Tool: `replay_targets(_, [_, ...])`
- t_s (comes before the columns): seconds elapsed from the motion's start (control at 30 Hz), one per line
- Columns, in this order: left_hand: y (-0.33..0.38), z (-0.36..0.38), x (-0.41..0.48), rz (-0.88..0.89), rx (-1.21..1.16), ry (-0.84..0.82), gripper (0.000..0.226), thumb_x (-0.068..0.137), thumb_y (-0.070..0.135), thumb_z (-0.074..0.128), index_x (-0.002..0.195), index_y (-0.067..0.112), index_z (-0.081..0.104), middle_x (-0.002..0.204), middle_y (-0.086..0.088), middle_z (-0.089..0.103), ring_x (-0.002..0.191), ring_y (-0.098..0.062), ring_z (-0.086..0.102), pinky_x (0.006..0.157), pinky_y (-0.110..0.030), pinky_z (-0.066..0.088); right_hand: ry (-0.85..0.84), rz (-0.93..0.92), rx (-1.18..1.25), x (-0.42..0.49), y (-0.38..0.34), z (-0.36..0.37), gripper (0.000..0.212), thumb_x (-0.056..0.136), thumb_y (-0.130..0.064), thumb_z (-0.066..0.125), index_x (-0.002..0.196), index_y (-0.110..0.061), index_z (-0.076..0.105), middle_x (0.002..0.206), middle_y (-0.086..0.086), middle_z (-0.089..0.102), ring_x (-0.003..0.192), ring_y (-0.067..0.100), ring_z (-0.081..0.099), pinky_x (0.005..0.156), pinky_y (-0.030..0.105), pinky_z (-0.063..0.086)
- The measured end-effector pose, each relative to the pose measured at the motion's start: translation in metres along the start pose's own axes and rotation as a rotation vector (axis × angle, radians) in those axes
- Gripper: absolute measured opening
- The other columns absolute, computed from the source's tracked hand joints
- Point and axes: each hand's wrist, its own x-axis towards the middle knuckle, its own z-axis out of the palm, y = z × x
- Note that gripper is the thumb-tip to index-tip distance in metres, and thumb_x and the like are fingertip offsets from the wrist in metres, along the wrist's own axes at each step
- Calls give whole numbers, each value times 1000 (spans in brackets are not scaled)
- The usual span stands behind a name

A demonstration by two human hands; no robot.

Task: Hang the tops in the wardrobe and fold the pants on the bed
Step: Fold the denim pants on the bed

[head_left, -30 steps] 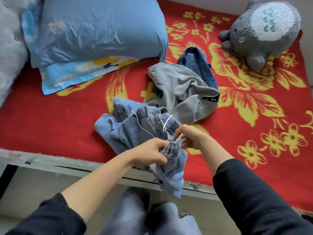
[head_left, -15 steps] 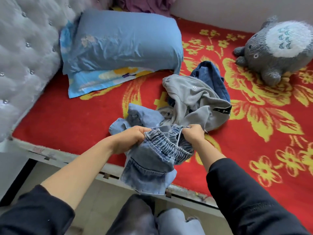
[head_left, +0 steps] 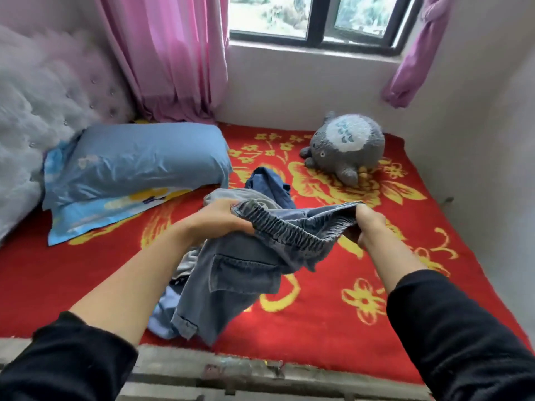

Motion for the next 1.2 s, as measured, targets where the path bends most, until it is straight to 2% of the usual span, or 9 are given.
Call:
replay_targets(0.2, [117, 46, -7, 110, 277, 649, 22, 70, 25, 82, 76, 6, 72, 62, -5, 53, 66, -17, 48, 59, -31, 36, -59, -208, 238, -30, -91, -103, 26, 92, -1, 40, 74, -6, 58, 36, 3, 55, 27, 11, 51, 31, 16, 41])
replay_targets(0.27, [154, 54, -13, 213, 313, 775, 26, 75, 30, 79, 79, 5, 73, 66, -12, 55, 69, -24, 49, 65, -35, 40, -57, -357, 266, -47, -120, -120, 24, 93, -2, 39, 77, -2, 58, 39, 5, 57, 28, 12, 53, 30, 19, 41])
replay_targets(0.4, [216, 56, -26, 352, 453, 1031, 43, 83, 41, 69, 98, 0, 70, 104, -22, 53, 98, -37, 49, 85, -44, 43, -36, -737, 238, -86, -178, -149, 6, 92, -5, 42, 93, -7, 46, 58, 12, 59, 33, 16, 56, 32, 24, 44])
replay_targets(0.53, [272, 54, -30, 441, 423, 1162, 50, 91, 48, 52, 92, -1, 63, 106, -26, 47, 74, -31, 47, 70, -40, 37, 211, -1263, 115, -125, -223, -179, 16, 88, -10, 49, 86, -18, 35, 68, -8, 50, 51, -4, 52, 53, 18, 41])
replay_targets(0.6, [289, 59, -28, 474, 369, 1212, 49, 94, 47, 44, 87, 1, 61, 94, -25, 53, 74, -33, 48, 66, -38, 33, 336, -1402, 75, -136, -235, -192, 17, 87, -10, 49, 91, -16, 33, 71, -14, 39, 60, 2, 43, 63, 21, 33])
replay_targets(0.77, [293, 93, -10, 516, 289, 1115, 32, 97, 32, 45, 79, 8, 55, 73, -10, 49, 68, -25, 44, 62, -32, 28, 382, -1280, 72, -124, -233, -220, 14, 96, -18, 45, 91, -13, 33, 76, -1, 46, 73, 22, 45, 64, 30, 29])
replay_targets(0.97, [313, 98, 53, 542, -84, 1118, 40, 92, 48, 48, 70, 16, 55, 61, 4, 54, 62, -19, 53, 57, -31, 36, 402, -1493, 109, -90, -243, -214, 15, 92, -13, 45, 90, -12, 29, 73, -14, 36, 61, 5, 34, 60, 9, 33])
replay_targets(1.07, [300, 96, 112, 356, -101, 891, 47, 89, 55, 51, 76, 12, 65, 52, 3, 63, 52, -13, 64, 52, -30, 49, 403, -1365, -60, -40, -255, -204, 16, 96, -20, 44, 90, -13, 30, 68, -10, 41, 57, 12, 36, 54, 26, 24])
replay_targets(1.2, [270, 108, 201, 48, -71, 504, 36, 93, 48, 53, 86, 13, 59, 64, -14, 69, 60, -32, 67, 51, -32, 54, 386, -996, -456, 52, -268, -193, 4, 97, -12, 41, 100, -11, 42, 80, 4, 48, 70, 27, 41, 57, 27, 17])
